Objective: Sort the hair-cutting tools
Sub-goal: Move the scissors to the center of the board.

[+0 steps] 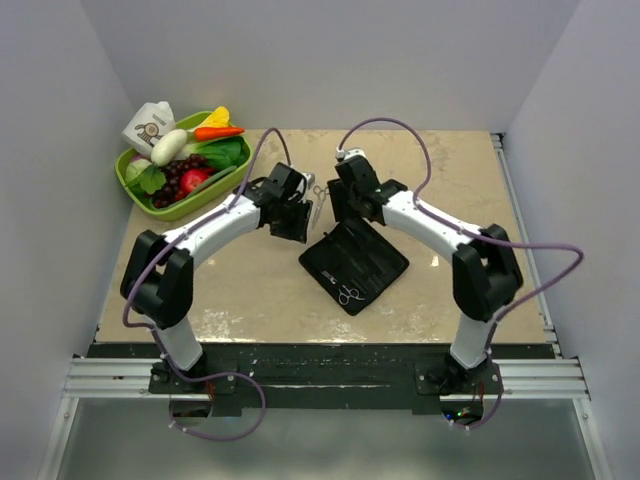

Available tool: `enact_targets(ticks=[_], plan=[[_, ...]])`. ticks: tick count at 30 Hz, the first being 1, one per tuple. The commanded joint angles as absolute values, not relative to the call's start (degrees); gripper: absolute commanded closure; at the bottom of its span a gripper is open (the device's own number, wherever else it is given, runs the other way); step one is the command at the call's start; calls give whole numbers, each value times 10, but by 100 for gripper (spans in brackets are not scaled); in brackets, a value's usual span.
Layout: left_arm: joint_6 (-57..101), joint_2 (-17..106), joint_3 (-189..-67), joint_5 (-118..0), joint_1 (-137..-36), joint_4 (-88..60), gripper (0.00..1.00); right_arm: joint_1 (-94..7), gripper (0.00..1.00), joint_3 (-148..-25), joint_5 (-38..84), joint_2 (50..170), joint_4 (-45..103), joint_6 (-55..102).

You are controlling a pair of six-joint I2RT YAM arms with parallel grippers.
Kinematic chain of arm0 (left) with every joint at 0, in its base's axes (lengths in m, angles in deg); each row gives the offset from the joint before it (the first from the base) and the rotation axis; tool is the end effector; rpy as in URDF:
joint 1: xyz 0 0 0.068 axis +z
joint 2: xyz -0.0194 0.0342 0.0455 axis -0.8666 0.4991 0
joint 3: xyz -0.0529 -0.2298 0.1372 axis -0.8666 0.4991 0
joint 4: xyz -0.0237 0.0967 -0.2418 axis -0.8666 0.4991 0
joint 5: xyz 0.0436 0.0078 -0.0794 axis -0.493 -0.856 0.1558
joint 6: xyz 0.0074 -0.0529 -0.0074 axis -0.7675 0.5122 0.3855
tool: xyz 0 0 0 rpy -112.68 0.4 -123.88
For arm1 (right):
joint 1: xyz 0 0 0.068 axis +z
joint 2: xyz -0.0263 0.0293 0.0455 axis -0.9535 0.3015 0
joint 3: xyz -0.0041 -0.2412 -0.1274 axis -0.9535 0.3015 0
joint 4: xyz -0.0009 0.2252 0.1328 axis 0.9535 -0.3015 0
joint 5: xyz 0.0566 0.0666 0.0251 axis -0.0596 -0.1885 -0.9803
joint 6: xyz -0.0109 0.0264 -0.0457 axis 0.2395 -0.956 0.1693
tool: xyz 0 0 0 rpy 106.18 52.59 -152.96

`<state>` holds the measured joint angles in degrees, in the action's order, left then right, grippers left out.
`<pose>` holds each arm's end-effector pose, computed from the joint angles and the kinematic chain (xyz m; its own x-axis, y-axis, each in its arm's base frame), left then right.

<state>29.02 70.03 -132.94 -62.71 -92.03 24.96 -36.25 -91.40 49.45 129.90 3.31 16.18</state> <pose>0.3150 -0.1999 0.2305 -0.8829 0.1709 -0.4373 0.2889 0.9320 -0.2190 0.3255 0.2243 0.2648 -0.6629 -0.1972 -0.7223 -0.2308 0.9715 -0.0535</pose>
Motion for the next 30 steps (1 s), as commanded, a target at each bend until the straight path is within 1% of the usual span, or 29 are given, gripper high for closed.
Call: enact_targets(ticks=[1,2,5,11,15,21,27,30], plan=[[309,631,-1349,-640,-921,269,54,-367,30,-1018,477,1415,50,127],[310,613,-1349,-643,-918,274,53,-367,31,-1060,470,1434,48,121],[311,584,-1345,-644,-903,281,50,-367,32,-1115,456,1506,47,112],[313,544,-1313,-645,-891,287,46,-367,33,-1238,470,1591,30,118],[321,530,-1294,-643,-890,286,44,-367,34,-1267,471,1640,40,118],[327,510,-1280,-655,-888,295,43,-363,38,-1297,496,1675,32,135],[331,499,-1272,-660,-885,302,43,-342,45,-1311,528,1703,35,182],[331,496,-1271,-667,-884,303,43,-333,48,-1299,523,1706,37,195]])
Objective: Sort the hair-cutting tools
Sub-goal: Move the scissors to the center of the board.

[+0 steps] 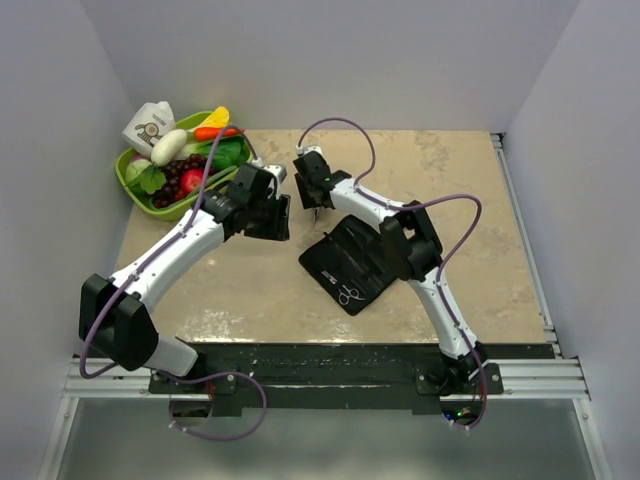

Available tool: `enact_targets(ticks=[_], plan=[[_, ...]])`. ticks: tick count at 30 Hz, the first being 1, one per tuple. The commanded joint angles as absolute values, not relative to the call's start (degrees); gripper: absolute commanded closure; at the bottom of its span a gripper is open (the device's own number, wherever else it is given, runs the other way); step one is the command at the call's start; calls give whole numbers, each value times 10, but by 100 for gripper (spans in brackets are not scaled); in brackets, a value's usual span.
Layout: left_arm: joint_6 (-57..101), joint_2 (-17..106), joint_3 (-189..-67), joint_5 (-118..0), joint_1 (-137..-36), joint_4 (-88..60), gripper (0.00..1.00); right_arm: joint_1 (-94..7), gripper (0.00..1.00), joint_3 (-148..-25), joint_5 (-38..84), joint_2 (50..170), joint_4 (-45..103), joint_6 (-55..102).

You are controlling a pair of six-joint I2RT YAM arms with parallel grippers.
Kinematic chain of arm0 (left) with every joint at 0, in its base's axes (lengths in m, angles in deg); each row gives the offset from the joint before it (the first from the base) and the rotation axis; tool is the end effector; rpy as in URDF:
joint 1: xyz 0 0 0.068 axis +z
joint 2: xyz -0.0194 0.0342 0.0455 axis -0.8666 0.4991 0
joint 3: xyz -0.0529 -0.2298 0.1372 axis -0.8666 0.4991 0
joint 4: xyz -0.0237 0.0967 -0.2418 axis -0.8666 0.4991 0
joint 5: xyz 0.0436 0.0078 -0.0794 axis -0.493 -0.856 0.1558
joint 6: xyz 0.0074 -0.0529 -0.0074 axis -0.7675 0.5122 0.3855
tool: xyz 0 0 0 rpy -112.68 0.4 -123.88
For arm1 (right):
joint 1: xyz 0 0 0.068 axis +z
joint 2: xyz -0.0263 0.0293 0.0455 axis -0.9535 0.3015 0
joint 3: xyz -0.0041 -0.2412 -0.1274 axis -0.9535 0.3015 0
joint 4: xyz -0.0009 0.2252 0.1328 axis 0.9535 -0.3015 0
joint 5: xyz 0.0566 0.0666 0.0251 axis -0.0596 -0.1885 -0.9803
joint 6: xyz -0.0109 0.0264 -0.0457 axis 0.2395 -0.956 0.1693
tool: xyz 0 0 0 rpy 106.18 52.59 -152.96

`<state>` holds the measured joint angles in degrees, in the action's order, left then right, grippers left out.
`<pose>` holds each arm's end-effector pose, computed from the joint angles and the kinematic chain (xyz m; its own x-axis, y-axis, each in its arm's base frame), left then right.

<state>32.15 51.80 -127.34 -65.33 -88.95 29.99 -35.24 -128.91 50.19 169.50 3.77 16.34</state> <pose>0.2672 -0.1487 0.2969 -0.8385 0.0350 -0.5438 0.1987 0.9489 -0.2453 0.4412 0.3204 0.1620 -0.6726 -0.2235 -0.7055 -0.2424 0.9673 -0.0753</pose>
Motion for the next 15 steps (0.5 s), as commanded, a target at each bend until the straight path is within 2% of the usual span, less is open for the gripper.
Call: enact_targets(ticks=[1,4,11,15], plan=[[329,495,-1271,-668,-884,305,43,-333,51,-1292,515,1703,43,196],[329,492,-1265,-669,-883,305,43,-333,55,-1247,476,1690,64,200],[331,492,-1258,-668,-880,299,43,-333,56,-1149,432,1662,103,205],[331,495,-1258,-663,-880,296,43,-334,62,-1150,428,1664,95,203]])
